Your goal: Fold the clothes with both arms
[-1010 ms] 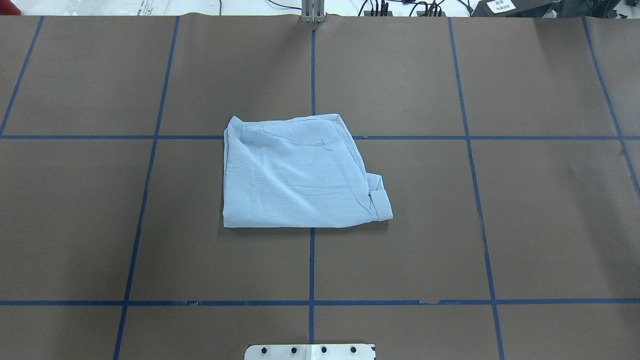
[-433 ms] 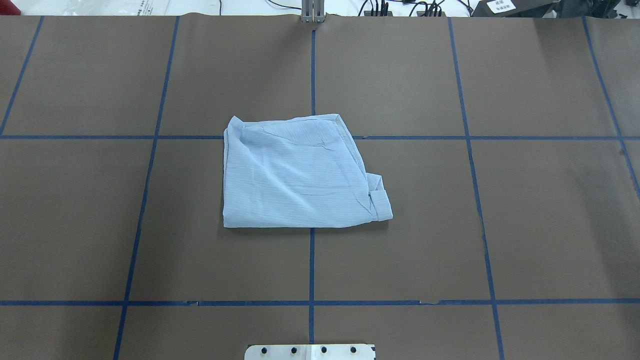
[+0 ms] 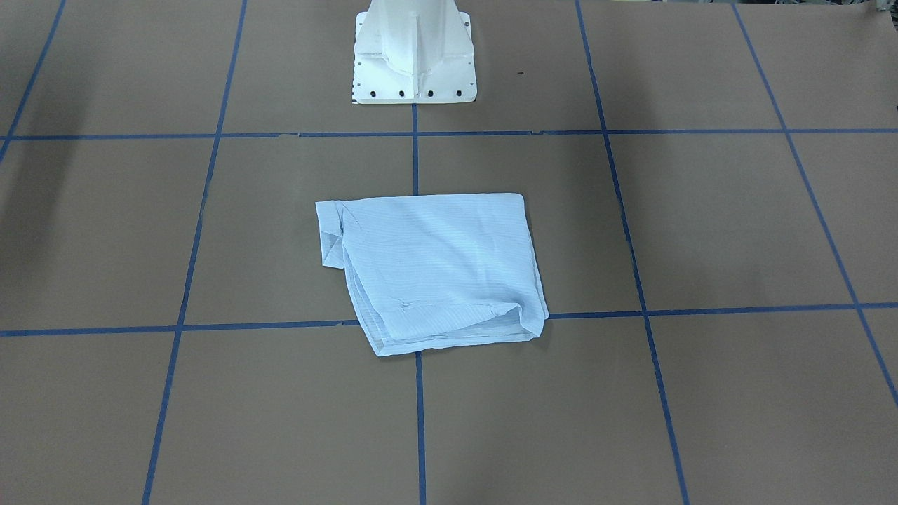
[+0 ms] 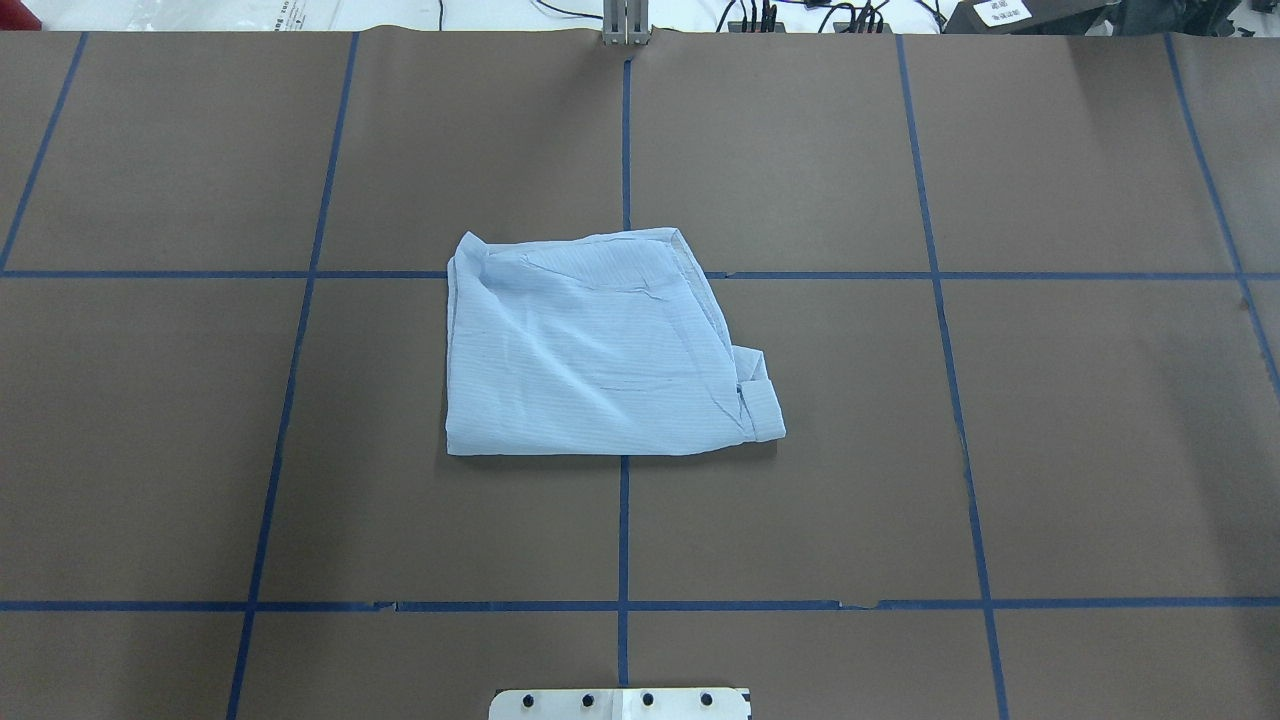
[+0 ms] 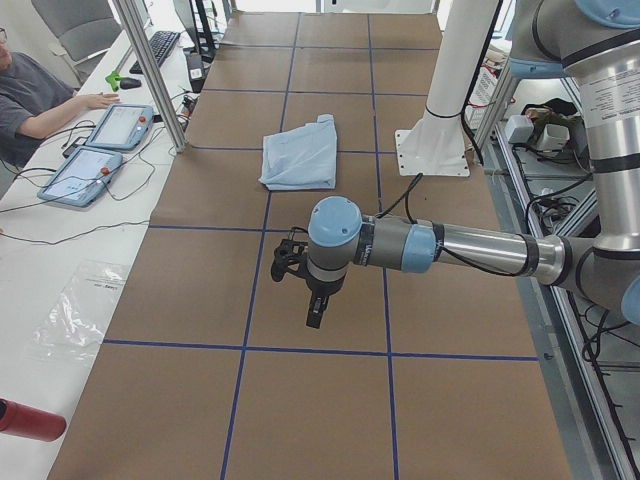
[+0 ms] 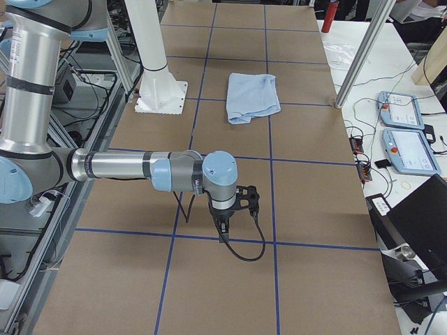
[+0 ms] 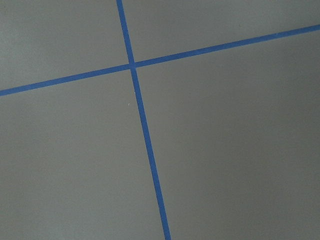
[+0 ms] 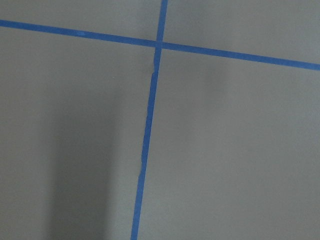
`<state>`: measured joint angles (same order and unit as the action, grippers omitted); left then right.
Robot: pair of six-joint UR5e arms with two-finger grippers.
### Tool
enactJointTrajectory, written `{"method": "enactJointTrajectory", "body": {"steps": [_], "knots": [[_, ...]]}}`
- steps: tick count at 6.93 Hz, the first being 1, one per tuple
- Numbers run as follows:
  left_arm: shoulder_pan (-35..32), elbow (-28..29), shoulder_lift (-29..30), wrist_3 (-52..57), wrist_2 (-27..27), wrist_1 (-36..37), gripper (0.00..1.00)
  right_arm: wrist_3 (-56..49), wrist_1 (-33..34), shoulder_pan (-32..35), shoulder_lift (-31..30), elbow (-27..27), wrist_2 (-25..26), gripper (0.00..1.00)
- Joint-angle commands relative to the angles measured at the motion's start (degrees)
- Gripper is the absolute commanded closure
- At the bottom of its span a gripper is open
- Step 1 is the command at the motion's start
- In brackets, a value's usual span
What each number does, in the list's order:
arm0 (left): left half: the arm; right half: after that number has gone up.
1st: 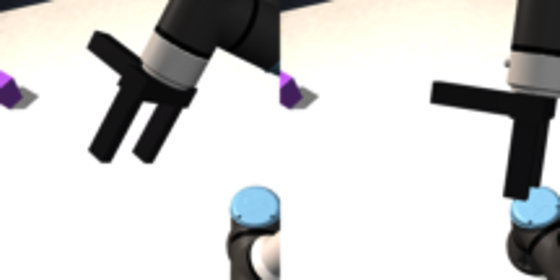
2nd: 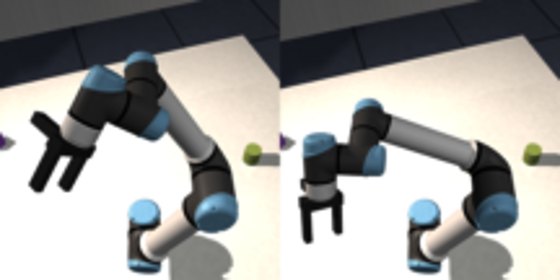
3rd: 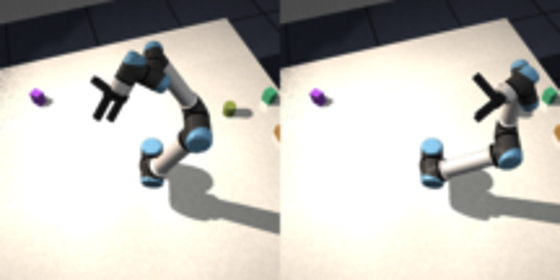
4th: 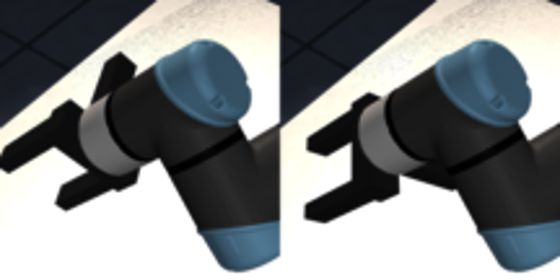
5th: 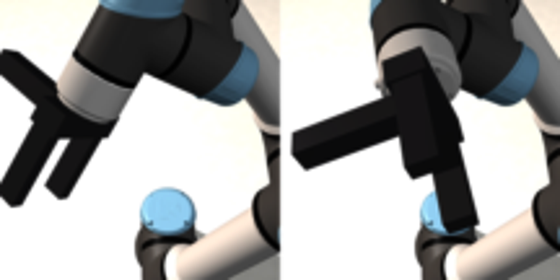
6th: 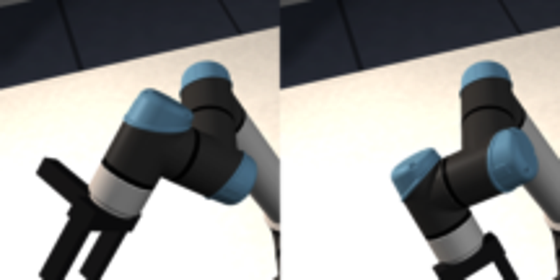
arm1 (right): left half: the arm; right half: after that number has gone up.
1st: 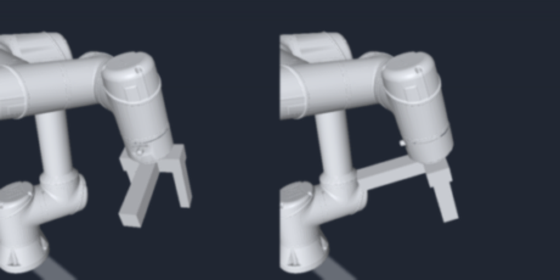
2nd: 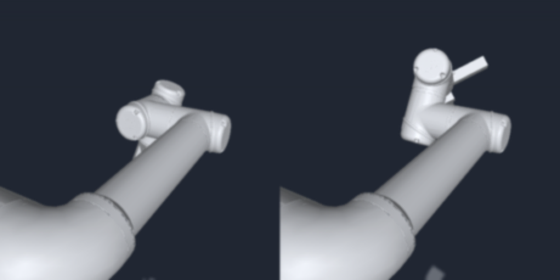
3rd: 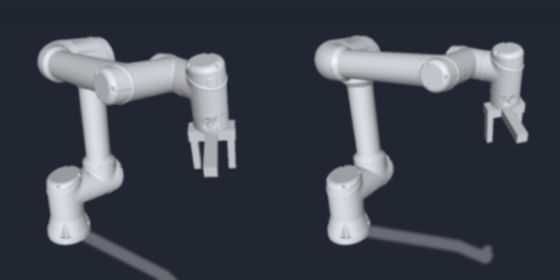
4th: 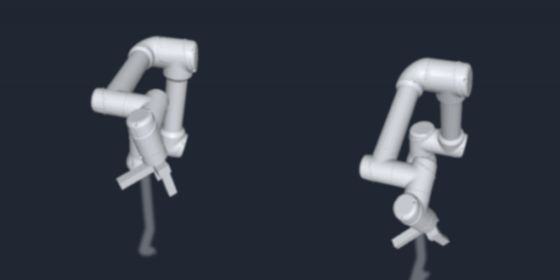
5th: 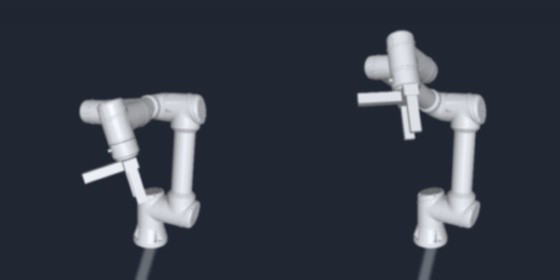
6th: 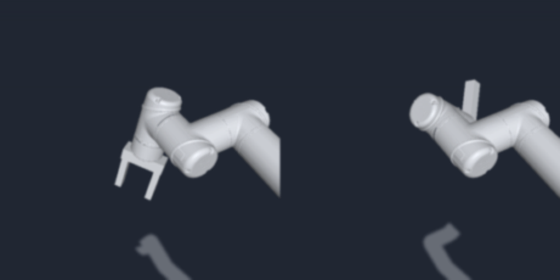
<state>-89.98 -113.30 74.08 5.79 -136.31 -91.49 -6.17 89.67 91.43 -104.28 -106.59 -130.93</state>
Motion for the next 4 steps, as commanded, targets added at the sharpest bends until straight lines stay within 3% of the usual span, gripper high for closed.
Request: {"method": "enactJointTrajectory", "body": {"steps": [1,4], "knots": [[0.07,0.27,0.27,-0.25,-0.09,0.09,0.0,0.19,-1.78,0.06,-0.57,0.15,-0.29,0.0],[0.07,1.76,-0.16,-2.55,-0.98,0.09,0.0,0.19,-1.78,0.06,-0.92,0.24,-0.65,0.0]]}}
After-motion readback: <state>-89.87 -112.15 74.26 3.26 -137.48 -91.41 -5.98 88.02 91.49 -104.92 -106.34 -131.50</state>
